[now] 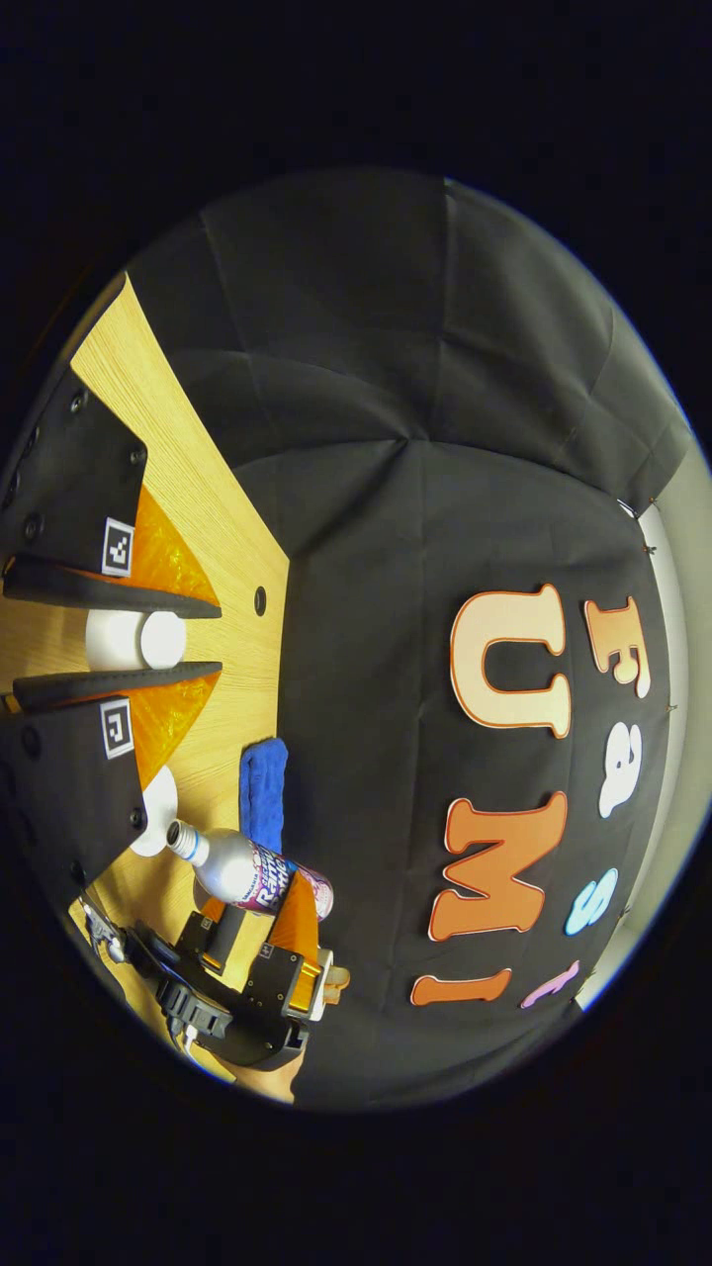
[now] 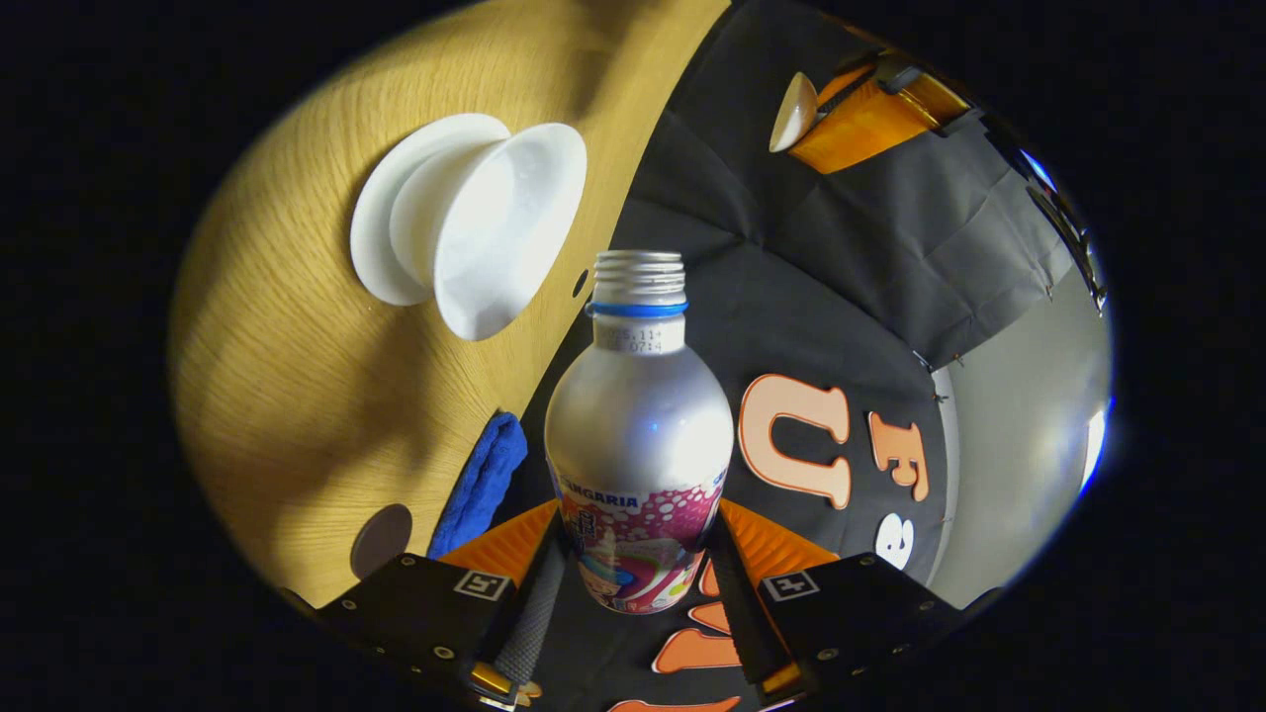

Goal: Open the teacup lid with one hand, grasp the water bottle and pour water into the teacup with the other hand; after pouring, place the water bottle on the coaster and then close the teacup lid.

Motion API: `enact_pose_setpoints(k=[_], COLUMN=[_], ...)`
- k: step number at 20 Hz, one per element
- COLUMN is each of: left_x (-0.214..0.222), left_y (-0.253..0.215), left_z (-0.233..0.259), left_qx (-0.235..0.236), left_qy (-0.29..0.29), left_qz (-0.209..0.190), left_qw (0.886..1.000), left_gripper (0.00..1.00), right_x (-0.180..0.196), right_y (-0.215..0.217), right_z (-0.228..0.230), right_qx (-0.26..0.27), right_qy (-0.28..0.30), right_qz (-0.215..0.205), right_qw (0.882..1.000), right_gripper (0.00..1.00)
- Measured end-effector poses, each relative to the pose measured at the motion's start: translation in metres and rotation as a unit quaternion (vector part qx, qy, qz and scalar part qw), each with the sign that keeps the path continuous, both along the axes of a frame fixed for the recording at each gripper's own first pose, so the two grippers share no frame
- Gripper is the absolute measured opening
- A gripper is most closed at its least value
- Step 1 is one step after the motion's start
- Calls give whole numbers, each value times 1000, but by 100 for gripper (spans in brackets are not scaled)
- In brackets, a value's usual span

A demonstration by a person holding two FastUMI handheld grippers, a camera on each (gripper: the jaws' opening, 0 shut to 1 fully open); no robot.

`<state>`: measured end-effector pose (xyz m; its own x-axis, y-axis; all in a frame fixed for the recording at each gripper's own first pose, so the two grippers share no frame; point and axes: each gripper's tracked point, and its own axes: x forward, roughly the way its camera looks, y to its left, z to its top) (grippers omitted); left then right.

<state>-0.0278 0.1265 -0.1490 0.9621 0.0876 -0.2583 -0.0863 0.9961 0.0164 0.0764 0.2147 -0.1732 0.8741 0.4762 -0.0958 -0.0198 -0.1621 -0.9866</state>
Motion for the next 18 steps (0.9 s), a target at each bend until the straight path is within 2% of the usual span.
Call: enact_pose_setpoints(k=[5,7,9,13,18], left_x=[3,5,7,11,23], left_y=[-10,-15,-20,-37,-62], left_z=[6,5,6,13,24], left_qx=[0,3,3,2,-7], left_qy=[-5,-4,-4,-8,-17], left_qz=[-5,-8,-12,-25,-34], left_qw=[1000,1000,1000,1000,999], left_gripper=[31,31,31,31,31], right_x=[8,17,24,41,65], right_y=[-21,-32,-47,-74,-97], right_z=[3,13,16,29,33], right_qx=[82,99,131,220,318], right_qy=[49,40,52,85,138], right_qz=[-49,-70,-91,-137,-186], right_qw=[994,992,986,962,919], right_gripper=[77,75,78,78,78])
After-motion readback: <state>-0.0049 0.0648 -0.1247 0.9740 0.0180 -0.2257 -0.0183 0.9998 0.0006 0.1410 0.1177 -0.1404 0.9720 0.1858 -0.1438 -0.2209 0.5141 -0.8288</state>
